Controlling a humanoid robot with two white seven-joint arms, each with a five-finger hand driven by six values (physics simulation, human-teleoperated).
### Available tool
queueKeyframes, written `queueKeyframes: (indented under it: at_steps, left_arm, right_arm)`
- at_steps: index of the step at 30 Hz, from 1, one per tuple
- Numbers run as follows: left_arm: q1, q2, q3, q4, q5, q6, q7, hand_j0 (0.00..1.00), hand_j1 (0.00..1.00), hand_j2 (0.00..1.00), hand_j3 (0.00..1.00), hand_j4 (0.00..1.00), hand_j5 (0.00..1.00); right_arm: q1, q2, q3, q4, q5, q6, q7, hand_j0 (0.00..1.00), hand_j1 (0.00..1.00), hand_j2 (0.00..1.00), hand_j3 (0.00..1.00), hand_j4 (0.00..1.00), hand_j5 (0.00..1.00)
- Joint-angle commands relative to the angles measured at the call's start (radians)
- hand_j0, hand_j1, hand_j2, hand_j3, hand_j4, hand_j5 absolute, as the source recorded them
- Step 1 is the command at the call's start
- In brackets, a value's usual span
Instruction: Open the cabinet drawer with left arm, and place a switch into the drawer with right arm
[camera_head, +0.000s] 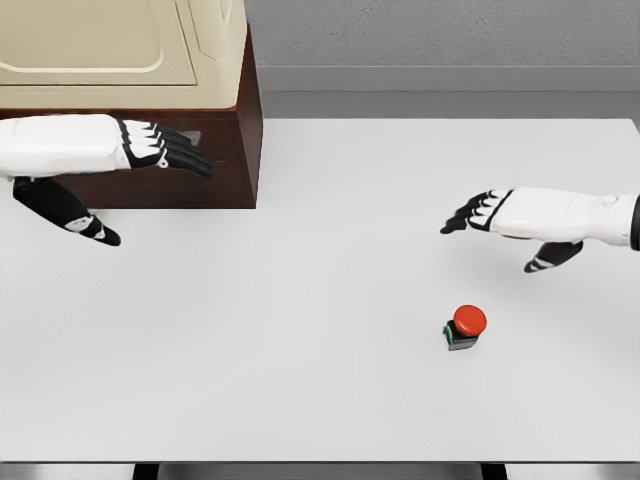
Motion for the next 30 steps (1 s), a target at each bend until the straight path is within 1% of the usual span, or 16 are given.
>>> queueKeyframes:
  at_steps: [1, 2, 3, 6, 9, 14, 16, 19, 21, 24, 27, 29, 30]
  left_arm:
    - [-0.003, 0.034, -0.138, 0.000, 0.049, 0.003, 0.001, 1.00, 1.00, 1.00, 1.00, 1.00, 1.00]
    - [-0.038, 0.034, -0.174, 0.000, 0.051, 0.003, 0.001, 1.00, 1.00, 1.00, 1.00, 1.00, 1.00]
    - [-0.057, 0.036, -0.187, 0.000, 0.060, 0.003, 0.001, 1.00, 1.00, 1.00, 1.00, 1.00, 1.00]
    - [-0.072, 0.039, -0.224, 0.000, 0.067, 0.003, 0.001, 1.00, 1.00, 1.00, 1.00, 1.00, 1.00]
    - [-0.074, 0.039, -0.222, 0.000, 0.084, 0.003, 0.001, 1.00, 1.00, 1.00, 1.00, 1.00, 1.00]
    - [-0.074, 0.039, -0.214, 0.000, 0.095, 0.003, 0.001, 1.00, 1.00, 1.00, 1.00, 1.00, 1.00]
    - [-0.071, 0.042, -0.205, 0.000, 0.097, 0.003, 0.001, 1.00, 1.00, 1.00, 1.00, 1.00, 1.00]
    - [-0.068, 0.040, -0.204, 0.000, 0.117, 0.003, 0.001, 1.00, 1.00, 1.00, 1.00, 1.00, 1.00]
    - [-0.068, 0.030, -0.205, 0.000, 0.124, 0.003, 0.001, 1.00, 1.00, 1.00, 1.00, 1.00, 1.00]
    - [-0.069, 0.028, -0.204, 0.000, 0.132, 0.003, 0.021, 1.00, 1.00, 1.00, 1.00, 1.00, 1.00]
    - [-0.071, -0.013, -0.202, 0.002, 0.133, 0.003, 0.021, 1.00, 1.00, 1.00, 1.00, 1.00, 1.00]
    - [-0.074, -0.012, -0.194, 0.000, 0.133, 0.003, 0.027, 1.00, 1.00, 1.00, 1.00, 1.00, 1.00]
    - [-0.075, -0.010, -0.179, 0.000, 0.132, 0.003, 0.030, 1.00, 1.00, 1.00, 1.00, 1.00, 1.00]
  right_arm:
    - [-0.002, -0.006, 0.005, -0.002, -0.005, -0.008, 0.000, 1.00, 1.00, 1.00, 1.00, 1.00, 1.00]
    - [-0.002, -0.006, 0.005, -0.002, -0.005, -0.010, 0.000, 1.00, 1.00, 1.00, 1.00, 1.00, 1.00]
    - [-0.002, -0.008, 0.005, -0.001, -0.005, -0.010, 0.000, 1.00, 1.00, 1.00, 1.00, 1.00, 1.00]
    - [-0.002, -0.011, 0.005, 0.004, -0.005, -0.010, 0.000, 1.00, 1.00, 1.00, 1.00, 1.00, 1.00]
    - [0.000, -0.035, 0.003, 0.012, -0.005, -0.012, 0.000, 1.00, 1.00, 1.00, 1.00, 1.00, 1.00]
    - [0.000, -0.041, 0.005, 0.006, -0.005, -0.013, 0.000, 1.00, 1.00, 1.00, 1.00, 1.00, 1.00]
    - [0.005, -0.043, 0.005, -0.001, -0.005, -0.053, 0.000, 1.00, 1.00, 1.00, 1.00, 1.00, 1.00]
    - [0.008, -0.051, 0.020, -0.013, -0.005, -0.078, 0.000, 1.00, 1.00, 1.00, 1.00, 1.00, 1.00]
    - [0.009, -0.068, 0.046, -0.017, -0.005, -0.078, 0.000, 1.00, 1.00, 1.00, 1.00, 1.00, 1.00]
    - [0.011, -0.097, 0.046, -0.031, -0.007, -0.078, 0.000, 1.00, 1.00, 1.00, 1.00, 1.00, 1.00]
    - [0.011, -0.104, 0.048, -0.034, -0.022, -0.078, 0.000, 1.00, 1.00, 1.00, 1.00, 1.00, 1.00]
    - [0.011, -0.120, 0.048, -0.037, -0.042, -0.078, 0.000, 1.00, 1.00, 1.00, 1.00, 1.00, 1.00]
    - [0.011, -0.121, 0.055, -0.039, -0.042, -0.078, 0.000, 1.00, 1.00, 1.00, 1.00, 1.00, 1.00]
